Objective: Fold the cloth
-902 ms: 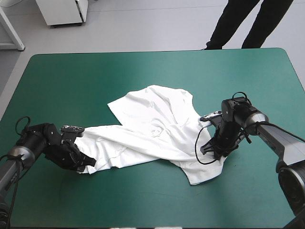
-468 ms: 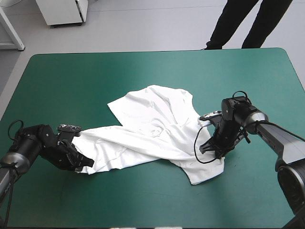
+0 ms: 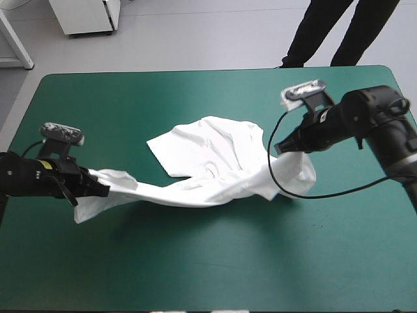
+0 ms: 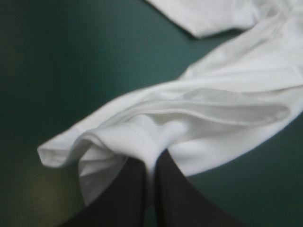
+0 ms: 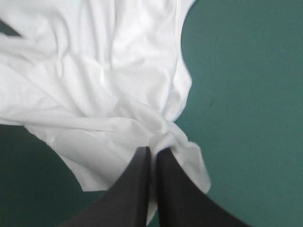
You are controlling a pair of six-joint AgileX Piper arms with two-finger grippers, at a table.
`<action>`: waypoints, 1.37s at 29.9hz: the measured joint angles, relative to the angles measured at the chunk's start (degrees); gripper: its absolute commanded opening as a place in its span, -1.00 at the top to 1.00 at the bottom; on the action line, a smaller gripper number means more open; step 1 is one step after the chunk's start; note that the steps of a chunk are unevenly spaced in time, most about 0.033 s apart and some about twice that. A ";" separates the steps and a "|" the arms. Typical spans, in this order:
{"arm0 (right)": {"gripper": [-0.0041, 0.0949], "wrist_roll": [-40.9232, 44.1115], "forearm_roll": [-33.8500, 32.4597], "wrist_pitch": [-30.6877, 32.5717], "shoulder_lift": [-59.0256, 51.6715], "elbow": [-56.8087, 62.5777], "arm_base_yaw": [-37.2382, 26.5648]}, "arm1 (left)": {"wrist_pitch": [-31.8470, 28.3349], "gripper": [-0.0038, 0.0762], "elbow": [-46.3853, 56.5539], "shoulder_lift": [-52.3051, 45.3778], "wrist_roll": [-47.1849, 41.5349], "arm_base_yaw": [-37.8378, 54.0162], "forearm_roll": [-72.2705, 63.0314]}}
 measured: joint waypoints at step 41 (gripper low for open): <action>0.94 -0.76 -2.37 -5.71 -19.22 -29.24 0.00 | -0.47 0.96 -49.30 -0.08 1.22 -0.05 -10.88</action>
